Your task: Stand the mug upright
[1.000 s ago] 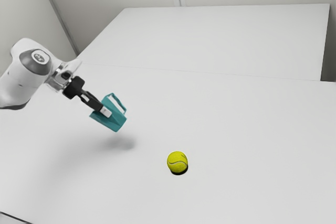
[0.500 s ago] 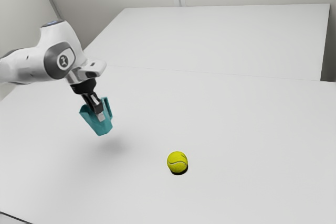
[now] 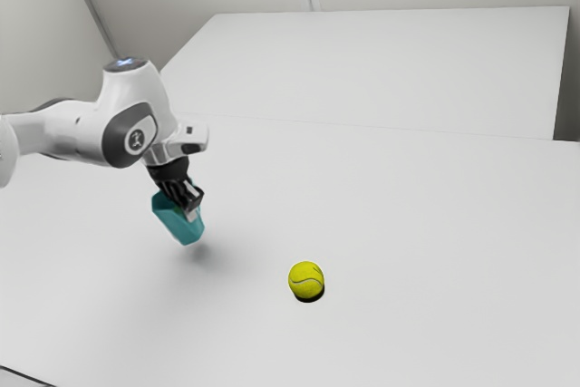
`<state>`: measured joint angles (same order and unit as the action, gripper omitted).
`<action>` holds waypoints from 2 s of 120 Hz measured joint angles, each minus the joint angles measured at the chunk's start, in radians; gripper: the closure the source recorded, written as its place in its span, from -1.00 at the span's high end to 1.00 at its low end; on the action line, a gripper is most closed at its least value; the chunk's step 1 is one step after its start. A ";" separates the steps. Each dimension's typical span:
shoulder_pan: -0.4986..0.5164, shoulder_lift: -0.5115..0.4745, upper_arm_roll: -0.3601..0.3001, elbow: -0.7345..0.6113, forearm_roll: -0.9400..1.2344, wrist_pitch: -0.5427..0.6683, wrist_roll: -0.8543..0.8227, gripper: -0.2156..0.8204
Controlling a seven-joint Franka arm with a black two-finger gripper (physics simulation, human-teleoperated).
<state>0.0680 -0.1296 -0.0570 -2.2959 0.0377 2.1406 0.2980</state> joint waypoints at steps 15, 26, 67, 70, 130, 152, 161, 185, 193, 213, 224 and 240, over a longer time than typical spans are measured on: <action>-0.001 0.008 -0.013 -0.023 0.007 0.060 -0.063 -0.93; -0.004 0.013 -0.021 -0.031 0.010 0.098 -0.104 -0.93; -0.024 0.043 -0.026 -0.061 0.018 0.159 -0.225 -0.93; -0.026 0.046 -0.026 -0.062 0.018 0.161 -0.232 -0.93; -0.043 0.083 -0.026 -0.061 0.016 0.195 -0.321 -0.84; -0.049 0.074 -0.026 -0.061 0.000 0.198 -0.332 -0.23; -0.055 0.068 -0.025 -0.059 -0.003 0.202 -0.335 0.01; -0.070 0.019 -0.026 -0.055 -0.006 0.209 -0.341 0.34; -0.070 -0.003 -0.026 -0.052 -0.008 0.208 -0.342 0.40; -0.070 -0.018 -0.031 0.033 -0.030 0.145 -0.345 0.49; -0.076 -0.017 -0.033 0.100 -0.035 0.079 -0.346 0.51; -0.079 0.000 -0.034 0.203 -0.039 -0.028 -0.345 0.53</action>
<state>-0.0105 -0.1298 -0.0905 -2.0927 -0.0011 2.1122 -0.0470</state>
